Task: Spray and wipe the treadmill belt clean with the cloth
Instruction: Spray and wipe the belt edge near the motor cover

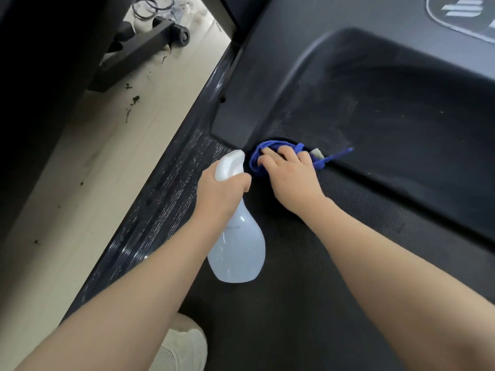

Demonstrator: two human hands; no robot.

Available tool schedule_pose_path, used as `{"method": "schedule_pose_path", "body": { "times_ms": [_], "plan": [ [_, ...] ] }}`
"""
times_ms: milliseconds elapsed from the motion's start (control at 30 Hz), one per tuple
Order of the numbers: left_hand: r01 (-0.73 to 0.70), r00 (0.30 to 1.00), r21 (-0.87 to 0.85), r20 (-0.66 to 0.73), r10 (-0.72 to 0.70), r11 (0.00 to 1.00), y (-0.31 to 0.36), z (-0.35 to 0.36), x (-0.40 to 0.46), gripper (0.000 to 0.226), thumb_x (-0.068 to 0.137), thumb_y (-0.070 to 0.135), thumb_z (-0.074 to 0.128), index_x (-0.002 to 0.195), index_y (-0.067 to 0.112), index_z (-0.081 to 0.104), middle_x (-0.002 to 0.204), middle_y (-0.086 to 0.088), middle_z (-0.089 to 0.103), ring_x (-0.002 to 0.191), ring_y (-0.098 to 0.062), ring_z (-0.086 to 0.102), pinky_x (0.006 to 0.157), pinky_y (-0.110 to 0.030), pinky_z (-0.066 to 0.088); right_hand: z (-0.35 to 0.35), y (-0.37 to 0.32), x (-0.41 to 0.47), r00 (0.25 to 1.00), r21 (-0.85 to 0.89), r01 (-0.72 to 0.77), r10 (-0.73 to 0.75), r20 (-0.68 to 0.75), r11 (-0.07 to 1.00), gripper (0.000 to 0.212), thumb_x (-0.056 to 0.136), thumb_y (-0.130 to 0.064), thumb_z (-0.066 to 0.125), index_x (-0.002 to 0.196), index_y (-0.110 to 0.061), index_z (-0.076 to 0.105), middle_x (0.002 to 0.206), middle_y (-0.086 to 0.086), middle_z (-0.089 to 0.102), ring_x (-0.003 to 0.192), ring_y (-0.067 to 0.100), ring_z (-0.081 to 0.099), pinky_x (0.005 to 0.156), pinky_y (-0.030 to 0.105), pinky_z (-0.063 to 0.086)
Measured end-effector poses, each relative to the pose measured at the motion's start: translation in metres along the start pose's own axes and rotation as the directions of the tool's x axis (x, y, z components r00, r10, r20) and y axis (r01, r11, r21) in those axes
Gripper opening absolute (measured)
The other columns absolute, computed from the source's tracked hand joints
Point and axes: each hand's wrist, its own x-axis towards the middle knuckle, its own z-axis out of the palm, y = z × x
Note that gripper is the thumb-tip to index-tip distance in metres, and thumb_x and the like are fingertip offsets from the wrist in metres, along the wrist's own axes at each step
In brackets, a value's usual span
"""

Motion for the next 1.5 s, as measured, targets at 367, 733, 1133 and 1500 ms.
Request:
{"method": "schedule_pose_path", "body": {
  "times_ms": [367,733,1133,1500],
  "plan": [
    [-0.094,0.995,0.014,0.016,0.094,0.995,-0.028,-0.039,-0.012,0.032,0.051,0.02,0.054,0.077,0.0,0.056,0.075,-0.013,0.052,0.068,-0.017,0.046,0.066,-0.035,0.038,-0.012,-0.001,-0.002,0.992,-0.151,-0.086,0.098,0.074,0.985,0.023,0.066,-0.008,0.059,0.087,-0.014,0.066,0.105,0.002,0.068,0.083,0.027,0.06,0.06,0.031,0.04],
    [-0.071,0.997,-0.054,0.001,0.071,0.996,-0.042,-0.063,-0.032,0.029,0.052,0.013,0.052,0.077,0.02,0.065,0.065,0.007,0.052,0.06,-0.009,0.046,0.062,-0.026,0.037,-0.011,-0.03,-0.022,0.962,-0.051,0.072,-0.056,0.269,0.996,0.033,0.079,-0.007,0.052,0.109,-0.015,0.061,0.132,0.0,0.056,0.11,0.028,0.052,0.075,0.038,0.037],
    [-0.054,0.996,-0.066,0.068,0.058,0.996,-0.047,-0.032,-0.047,0.032,0.052,0.013,0.051,0.074,0.031,0.066,0.065,0.013,0.059,0.071,-0.011,0.054,0.067,-0.028,0.042,-0.026,0.014,-0.054,0.987,-0.158,-0.006,0.031,0.159,0.987,0.029,0.075,-0.011,0.039,0.09,-0.016,0.064,0.113,-0.001,0.065,0.088,0.028,0.058,0.061,0.034,0.038],
    [-0.064,0.97,-0.03,0.234,0.069,0.997,-0.021,0.021,-0.065,0.048,0.06,0.012,0.054,0.104,0.024,0.066,0.066,0.015,0.057,0.056,0.007,0.05,0.059,-0.011,0.04,-0.044,0.067,-0.122,0.973,0.007,-0.148,0.144,0.18,0.989,0.03,0.069,-0.006,0.042,0.09,-0.018,0.061,0.106,-0.001,0.064,0.088,0.029,0.054,0.063,0.034,0.032]
  ]
}}
